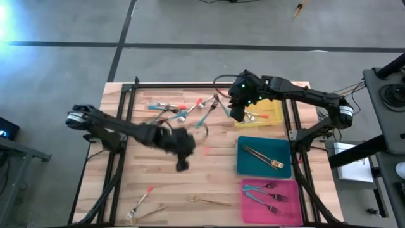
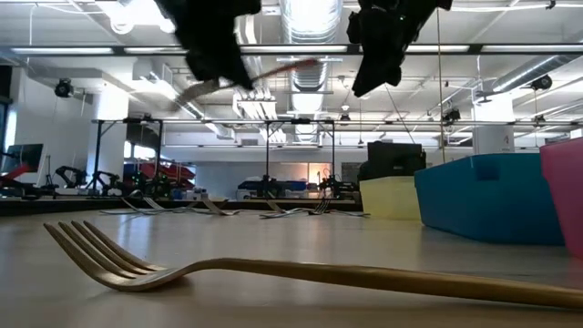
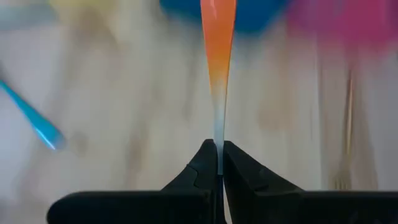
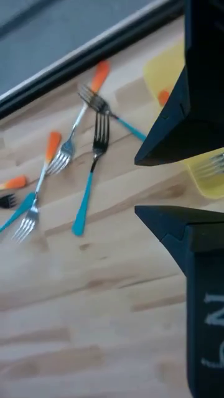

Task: Sort silverware by color (type)
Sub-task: Put the orange fork into the yellow bin

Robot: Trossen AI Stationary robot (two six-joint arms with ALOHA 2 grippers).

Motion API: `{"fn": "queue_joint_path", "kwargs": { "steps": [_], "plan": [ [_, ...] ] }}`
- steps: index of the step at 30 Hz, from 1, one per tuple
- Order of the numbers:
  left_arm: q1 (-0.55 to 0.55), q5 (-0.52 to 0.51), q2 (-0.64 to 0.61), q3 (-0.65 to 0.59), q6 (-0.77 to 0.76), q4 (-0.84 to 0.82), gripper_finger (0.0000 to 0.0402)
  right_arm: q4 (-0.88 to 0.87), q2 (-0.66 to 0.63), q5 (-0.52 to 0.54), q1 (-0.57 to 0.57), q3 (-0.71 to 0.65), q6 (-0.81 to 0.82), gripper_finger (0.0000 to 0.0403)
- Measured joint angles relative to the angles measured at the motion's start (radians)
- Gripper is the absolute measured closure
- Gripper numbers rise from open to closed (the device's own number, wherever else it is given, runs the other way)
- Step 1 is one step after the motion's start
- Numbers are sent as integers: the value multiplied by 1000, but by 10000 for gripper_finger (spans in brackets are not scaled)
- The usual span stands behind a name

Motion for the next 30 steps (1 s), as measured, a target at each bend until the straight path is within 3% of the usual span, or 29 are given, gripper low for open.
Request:
{"fn": "queue_joint_path", "kwargs": {
  "steps": [6,10,15,19,30],
  "plan": [
    [153,-4,-105,-53,73,338,401,218,0,-245,-97,-52,81,280],
    [193,64,-136,-56,186,470,402,381,0,-417,-130,-85,152,266],
    [259,221,-156,-56,248,571,402,538,0,-451,-134,-95,153,262],
    [350,385,-167,-57,266,594,401,645,0,-541,-134,-95,149,264],
    [608,804,-163,-57,327,648,401,738,5,-558,-132,-97,24,278]
  ]
}}
